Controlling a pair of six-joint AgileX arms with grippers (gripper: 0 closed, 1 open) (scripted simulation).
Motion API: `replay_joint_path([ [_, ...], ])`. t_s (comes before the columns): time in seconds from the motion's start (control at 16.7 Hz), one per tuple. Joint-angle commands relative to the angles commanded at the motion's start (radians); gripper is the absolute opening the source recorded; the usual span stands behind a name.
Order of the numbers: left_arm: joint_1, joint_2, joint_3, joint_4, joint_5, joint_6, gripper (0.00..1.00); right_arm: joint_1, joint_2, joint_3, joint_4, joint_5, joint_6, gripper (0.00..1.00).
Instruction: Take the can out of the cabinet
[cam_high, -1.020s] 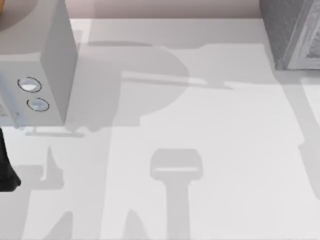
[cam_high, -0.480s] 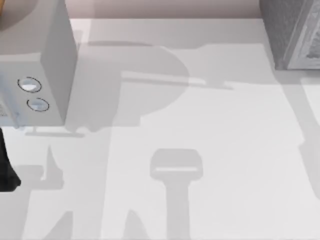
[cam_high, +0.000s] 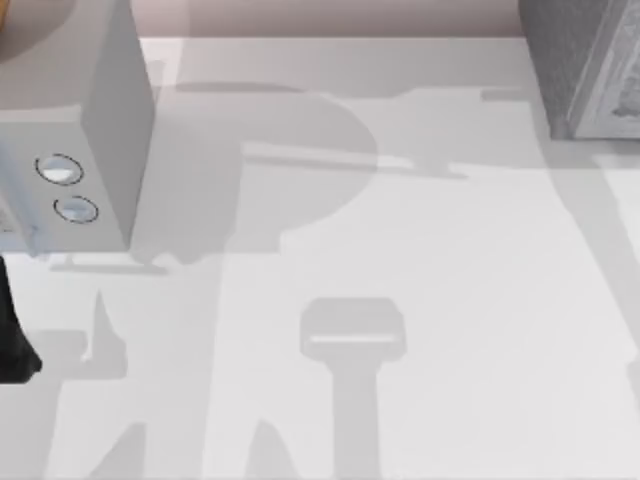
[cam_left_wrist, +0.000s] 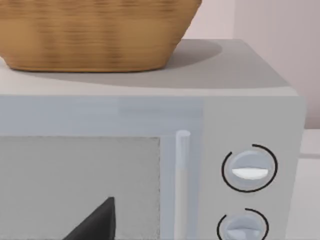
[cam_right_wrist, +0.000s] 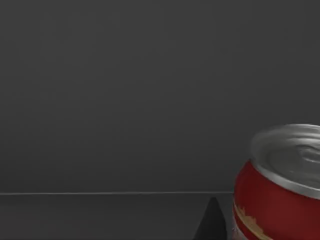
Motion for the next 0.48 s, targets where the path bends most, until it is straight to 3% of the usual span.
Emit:
replay_joint_path([
  [0.48,0.000,0.000,0.000,0.000,0.000,0.000,1.00,0.049,-0.213,-0.072,-0.147,0.044,0.000,0.00],
])
